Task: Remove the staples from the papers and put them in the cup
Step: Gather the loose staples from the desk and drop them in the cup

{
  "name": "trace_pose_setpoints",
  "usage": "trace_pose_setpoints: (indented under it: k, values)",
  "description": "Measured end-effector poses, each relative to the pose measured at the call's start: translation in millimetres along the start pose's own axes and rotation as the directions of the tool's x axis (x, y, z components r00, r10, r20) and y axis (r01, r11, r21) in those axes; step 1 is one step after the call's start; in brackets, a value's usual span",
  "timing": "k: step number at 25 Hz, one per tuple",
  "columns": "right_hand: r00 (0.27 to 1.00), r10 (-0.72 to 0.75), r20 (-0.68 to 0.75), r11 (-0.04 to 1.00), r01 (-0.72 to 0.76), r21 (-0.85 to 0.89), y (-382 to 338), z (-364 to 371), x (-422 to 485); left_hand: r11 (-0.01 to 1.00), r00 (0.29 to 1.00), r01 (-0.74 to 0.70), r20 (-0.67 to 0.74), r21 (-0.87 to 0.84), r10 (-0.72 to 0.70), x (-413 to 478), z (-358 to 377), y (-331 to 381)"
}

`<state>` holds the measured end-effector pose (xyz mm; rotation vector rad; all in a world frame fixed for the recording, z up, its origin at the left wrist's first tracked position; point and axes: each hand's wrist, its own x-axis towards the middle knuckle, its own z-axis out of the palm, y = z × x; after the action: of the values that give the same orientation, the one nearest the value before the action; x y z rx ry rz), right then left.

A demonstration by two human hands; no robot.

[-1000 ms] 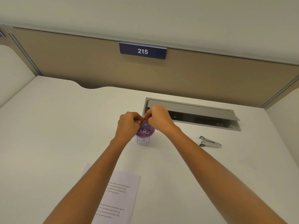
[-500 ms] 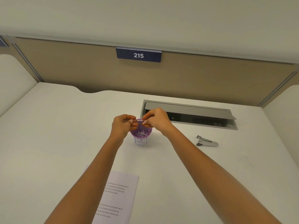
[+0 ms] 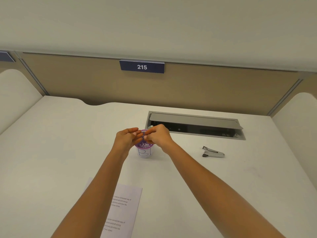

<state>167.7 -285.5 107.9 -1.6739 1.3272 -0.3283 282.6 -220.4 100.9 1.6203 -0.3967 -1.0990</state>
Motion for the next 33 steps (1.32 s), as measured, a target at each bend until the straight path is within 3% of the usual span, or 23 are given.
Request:
trace_pose_setpoints:
  k: [4,8,12,18,21,33]
  values:
    - [0.994,-0.109,-0.030,0.976,0.102,-0.194,-2,12,4,0.999,0.999,0.008,-0.037,0.049,-0.006,1,6,0]
    - [0.990,-0.130,-0.063,0.959,0.109,-0.260,0,12,13,0.998,0.998,0.021,-0.059,0.066,-0.017,8,7,2]
    - [0.984,-0.169,-0.051,0.936,0.144,-0.322,-1,11,20,0.957,0.994,-0.061,-0.074,0.284,0.085,13,7,1]
    - [0.991,-0.134,0.021,0.938,0.134,-0.320,-7,4,30,0.806,0.961,-0.213,-0.030,0.552,0.274,15,3,2]
    - [0.992,-0.108,0.057,0.963,0.119,-0.240,-8,-1,33,0.778,0.953,-0.246,0.001,0.578,0.301,16,2,2]
    - [0.991,-0.112,0.067,0.939,0.127,-0.320,-8,0,37,0.714,0.936,-0.299,0.048,0.634,0.350,17,2,2]
